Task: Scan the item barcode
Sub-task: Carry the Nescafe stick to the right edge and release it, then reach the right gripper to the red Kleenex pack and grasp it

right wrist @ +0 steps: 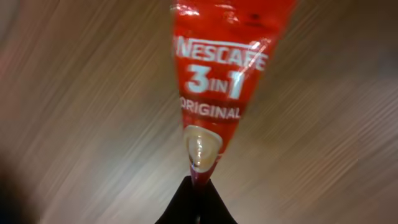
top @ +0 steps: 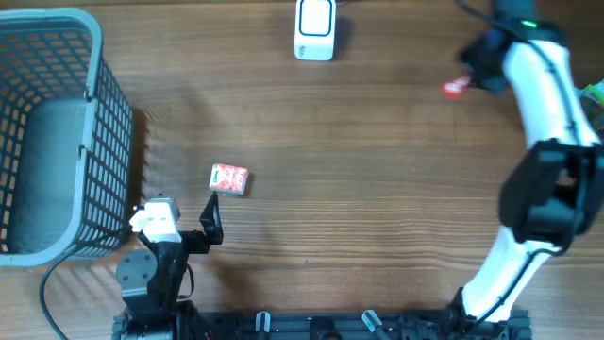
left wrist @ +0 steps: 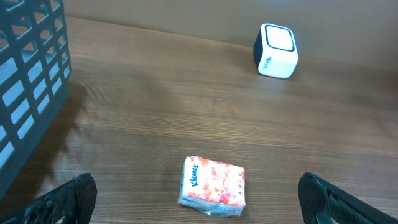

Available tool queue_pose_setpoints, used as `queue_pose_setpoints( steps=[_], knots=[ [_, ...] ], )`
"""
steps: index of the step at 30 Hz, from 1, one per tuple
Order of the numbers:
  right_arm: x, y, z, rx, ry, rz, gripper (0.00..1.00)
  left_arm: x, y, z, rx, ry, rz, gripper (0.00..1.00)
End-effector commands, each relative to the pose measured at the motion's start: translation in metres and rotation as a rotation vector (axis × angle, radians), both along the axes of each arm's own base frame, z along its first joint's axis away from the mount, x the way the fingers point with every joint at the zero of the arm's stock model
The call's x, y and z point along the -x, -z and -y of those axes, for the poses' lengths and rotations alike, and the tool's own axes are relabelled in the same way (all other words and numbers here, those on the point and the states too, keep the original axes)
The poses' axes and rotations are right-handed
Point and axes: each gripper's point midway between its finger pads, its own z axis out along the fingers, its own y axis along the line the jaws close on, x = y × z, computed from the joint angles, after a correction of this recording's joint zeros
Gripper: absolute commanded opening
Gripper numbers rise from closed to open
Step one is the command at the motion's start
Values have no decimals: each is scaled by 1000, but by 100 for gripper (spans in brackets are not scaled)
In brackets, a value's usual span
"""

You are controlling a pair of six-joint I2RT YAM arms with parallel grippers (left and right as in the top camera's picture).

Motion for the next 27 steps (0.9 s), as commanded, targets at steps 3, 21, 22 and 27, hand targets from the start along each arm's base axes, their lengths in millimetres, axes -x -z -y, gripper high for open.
queue_pose_setpoints(
  steps=[3, 21, 22, 27],
  knots=[
    [43, 29, 131, 151, 65, -72, 49, 0, -1, 0, 9, -1, 5, 100],
    [128, 0, -382, -576, -810, -231, 100, 0, 0, 0, 9, -1, 5, 100],
    [136, 3, -398, -591, -786, -250, 100, 0, -1, 0, 9, -1, 5, 100],
    [162, 29, -471, -649, -743, -281, 94, 0, -1, 0, 9, -1, 5, 100]
  ],
)
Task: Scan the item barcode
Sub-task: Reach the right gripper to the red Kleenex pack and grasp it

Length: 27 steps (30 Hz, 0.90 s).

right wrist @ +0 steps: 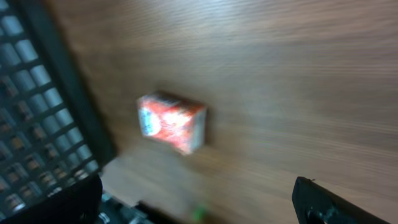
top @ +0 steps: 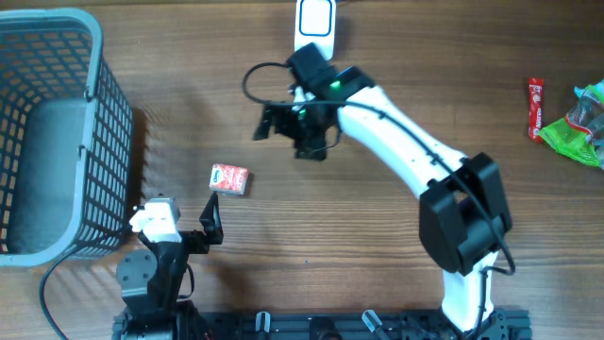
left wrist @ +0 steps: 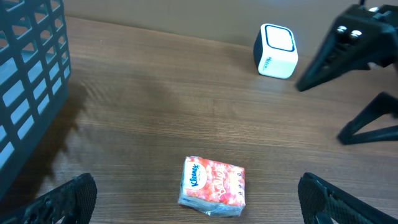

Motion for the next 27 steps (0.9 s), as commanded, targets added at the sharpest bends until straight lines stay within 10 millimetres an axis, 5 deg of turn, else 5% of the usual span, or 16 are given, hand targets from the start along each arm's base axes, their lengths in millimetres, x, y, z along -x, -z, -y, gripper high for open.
queue_pose_setpoints(
  steps=[1, 2, 5, 12, 14, 15, 17, 20, 22, 27],
  knots=[
    [19, 33, -35, 8, 89, -137, 91, 0, -1, 0, 8, -2, 5, 100],
    [30, 43, -49, 15, 96, -165, 81, 0, -1, 0, 8, -2, 5, 100],
    [32, 62, -64, 47, 101, -115, 78, 0, -1, 0, 8, -2, 5, 100],
    [42, 109, -65, 170, 86, -77, 68, 0, -1, 0, 8, -2, 5, 100],
    [40, 127, -57, 225, 98, -74, 51, 0, -1, 0, 8, -2, 5, 100],
    [39, 135, -50, 267, 104, -64, 30, 0, -1, 0, 8, -2, 5, 100],
    [40, 137, -47, 280, 84, -53, 4, 0, -1, 0, 8, -2, 5, 100],
    [60, 114, -59, 174, 42, -176, 5, 0, -1, 0, 8, -2, 5, 100],
    [71, 80, -64, 52, 13, -302, 4, 0, -1, 0, 8, -2, 5, 100],
    [94, 3, -42, -126, 158, -855, 4, 0, -1, 0, 8, -2, 5, 100]
  ],
)
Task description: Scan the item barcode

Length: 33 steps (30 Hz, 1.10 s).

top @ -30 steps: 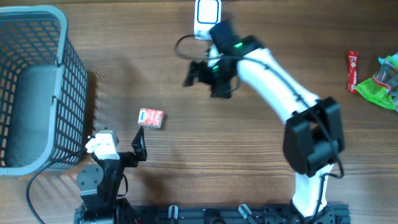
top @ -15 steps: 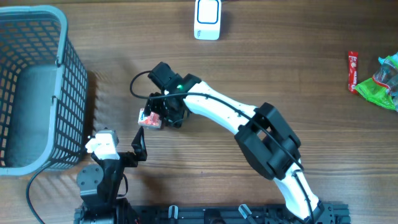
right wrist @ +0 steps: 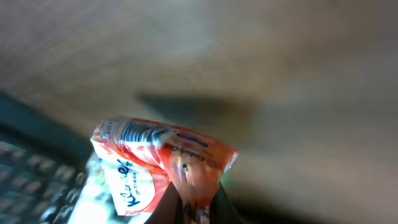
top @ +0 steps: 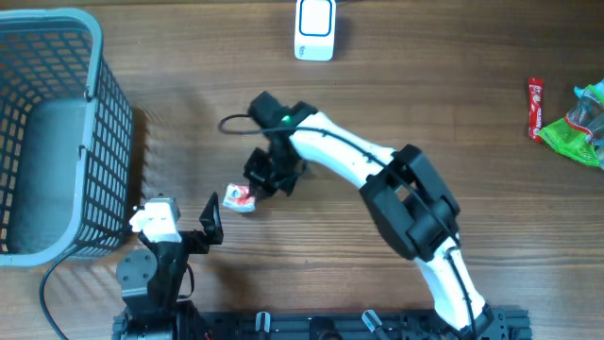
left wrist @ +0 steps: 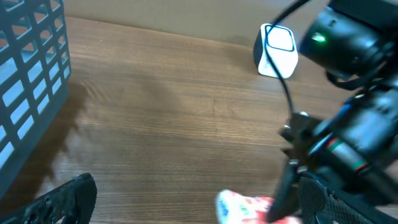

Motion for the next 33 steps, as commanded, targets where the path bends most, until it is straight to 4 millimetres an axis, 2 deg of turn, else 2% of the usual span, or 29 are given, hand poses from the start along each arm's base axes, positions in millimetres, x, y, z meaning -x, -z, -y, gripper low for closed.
queue_pose_setpoints(
  steps=[1, 4, 5, 6, 10, 13, 17, 21, 24, 26, 28, 32, 33],
  knots=[
    [3, -73, 6, -164, 184, -391, 4, 0, -1, 0, 9, -2, 5, 100],
    [-22, -91, 21, -180, 339, -579, 4, 0, -1, 0, 9, -2, 5, 100],
    [-29, -99, 25, -225, 348, -600, 10, 0, -1, 0, 9, -2, 5, 100],
    [-34, -99, 29, -208, 382, -626, 4, 0, -1, 0, 8, -2, 5, 100],
    [-49, -102, 41, -126, 527, -787, 4, 0, -1, 0, 9, -2, 5, 100],
    [-57, -101, 47, -9, 671, -954, 12, 0, -1, 0, 9, -2, 5, 100],
    [-82, -100, 72, -43, 744, -967, 10, 0, -1, 0, 9, -2, 5, 100],
    [-74, -77, 125, 224, 947, -1089, 10, 0, -1, 0, 9, -2, 5, 100],
    [-58, -63, 167, 454, 1059, -1176, 10, 0, -1, 0, 9, -2, 5, 100],
    [-48, -55, 186, 571, 1093, -1249, 11, 0, -1, 0, 9, -2, 5, 100],
    [-44, -41, 190, 610, 1097, -1288, 18, 0, -1, 0, 9, -2, 5, 100],
    [-41, -21, 184, 632, 1089, -1402, 31, 0, -1, 0, 9, -2, 5, 100],
    [-45, -20, 180, 604, 1089, -1451, 50, 0, 0, 0, 9, -2, 4, 100]
  ],
)
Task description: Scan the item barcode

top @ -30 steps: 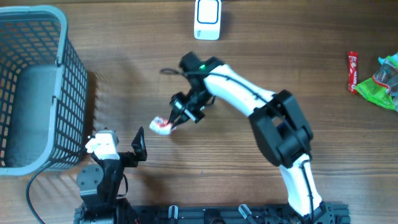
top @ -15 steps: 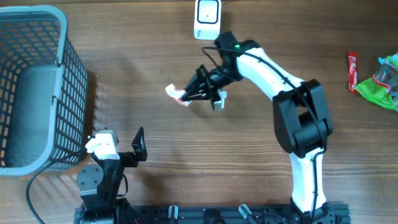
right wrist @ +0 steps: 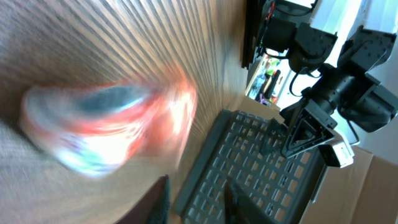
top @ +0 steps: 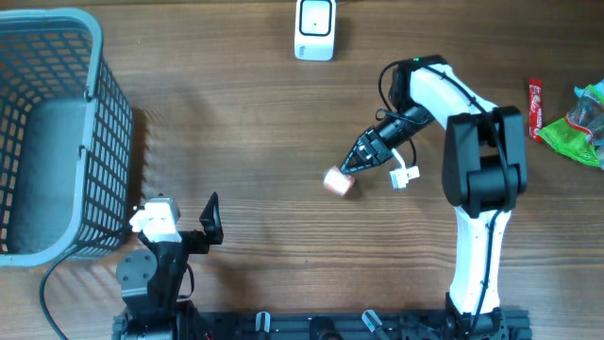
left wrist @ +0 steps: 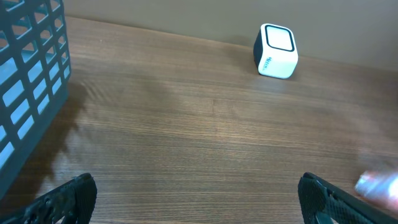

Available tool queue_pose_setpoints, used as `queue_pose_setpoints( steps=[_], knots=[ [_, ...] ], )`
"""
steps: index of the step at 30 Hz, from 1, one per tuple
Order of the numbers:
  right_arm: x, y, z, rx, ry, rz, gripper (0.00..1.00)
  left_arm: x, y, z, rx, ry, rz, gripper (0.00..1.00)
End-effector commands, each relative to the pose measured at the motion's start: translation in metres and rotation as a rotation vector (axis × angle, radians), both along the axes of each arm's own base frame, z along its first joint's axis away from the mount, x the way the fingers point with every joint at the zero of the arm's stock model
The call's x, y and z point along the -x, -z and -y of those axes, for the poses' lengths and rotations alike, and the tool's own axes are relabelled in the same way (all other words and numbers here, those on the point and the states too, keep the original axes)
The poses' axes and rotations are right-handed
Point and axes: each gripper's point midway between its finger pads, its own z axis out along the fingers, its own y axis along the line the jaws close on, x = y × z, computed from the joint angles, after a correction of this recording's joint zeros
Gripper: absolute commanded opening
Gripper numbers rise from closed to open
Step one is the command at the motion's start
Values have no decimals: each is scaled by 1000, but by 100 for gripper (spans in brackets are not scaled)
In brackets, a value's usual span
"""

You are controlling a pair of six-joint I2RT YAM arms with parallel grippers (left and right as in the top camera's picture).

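The tissue pack, a small red and white Kleenex packet, is near the table's middle. In the right wrist view the pack is a motion blur just beyond the fingertips, not between them. My right gripper points at it from the right. Its jaws stand apart, with the basket showing through the gap. The white scanner stands at the far edge, also in the left wrist view. My left gripper rests open at the near left, and the pack blurs at its right edge.
A grey wire basket fills the left side. A red Nescafe sachet and a green packet lie at the far right edge.
My right gripper was shut on the tissue pack beside the left arm. It is now at the table's middle with its jaws apart and the pack just off its tips. The left arm has not moved.
My right gripper held the Nescafe sachet at the far right. Then the sachet lay at the right edge and the gripper hung open near the scanner, above the tissue pack. Then it was shut on the pack. Now the pack is mid-table, outside the open jaws.
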Motion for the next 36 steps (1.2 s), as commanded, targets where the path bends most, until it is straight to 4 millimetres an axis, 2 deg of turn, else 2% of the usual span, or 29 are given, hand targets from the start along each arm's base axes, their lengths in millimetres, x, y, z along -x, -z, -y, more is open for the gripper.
queue_pose_setpoints(
  steps=[1, 5, 6, 7, 8, 9, 10, 12, 14, 15, 17, 19, 23, 25, 26, 27, 28, 30, 33, 35, 36],
  knots=[
    [0, 14, -9, -41, 69, -120, 51, 0, -1, 0, 9, -2, 5, 100],
    [0, 20, -9, -46, 73, -136, 50, 0, -1, 0, 8, -2, 5, 100],
    [4, 28, -3, -196, -113, 179, 53, 0, -1, 0, 8, -2, 5, 100],
    [-2, 32, -4, -312, -195, 390, 34, 0, -1, 0, 8, -2, 5, 100],
    [-13, 31, -9, -399, -194, 528, 28, 0, -1, 0, 8, -2, 5, 100],
    [-21, 26, -15, -488, -193, 658, 15, 0, -1, 0, 9, -2, 5, 100],
    [-26, 21, -19, -558, -197, 759, 6, 0, -1, 0, 8, -2, 5, 100],
    [-26, 20, -19, -636, -264, 912, 4, 0, -1, 0, 8, -2, 5, 100],
    [-23, 11, -20, -703, -298, 1008, 4, 0, -1, 0, 8, -2, 5, 100],
    [-15, -1, -16, -709, -320, 976, 4, 0, -1, 0, 9, -2, 5, 100],
    [-18, -29, -19, -694, -318, 1011, 4, 0, -1, 0, 8, -2, 5, 100],
    [-18, -68, -20, -659, -305, 1036, 4, 0, -1, 0, 8, -2, 5, 100],
    [-14, -157, -18, -615, -392, 1284, 4, 0, -1, 0, 8, -2, 5, 100],
    [-14, -172, -10, -449, -613, 1471, 17, 0, -1, 0, 8, -2, 5, 100],
    [-20, -169, -1, -316, -795, 1581, 65, 0, -1, 0, 8, -2, 5, 100],
    [-24, -163, 11, -189, -990, 1642, 79, 0, -1, 0, 8, -2, 5, 100],
    [-24, -158, 23, -90, -1230, 1674, 79, 0, -1, 0, 8, -2, 5, 100],
    [-7, -144, 29, 18, -1592, 1566, 81, 0, -1, 0, 8, -2, 5, 100],
    [2, -126, -4, 9, -1789, 1570, 89, 0, -1, 0, 8, -2, 5, 100],
    [-5, -116, -28, 67, -1902, 1605, 100, 0, -1, 0, 9, -2, 5, 100],
    [-5, -114, -37, 66, -1925, 1623, 100, 0, -1, 0, 8, -2, 5, 100]
  ],
)
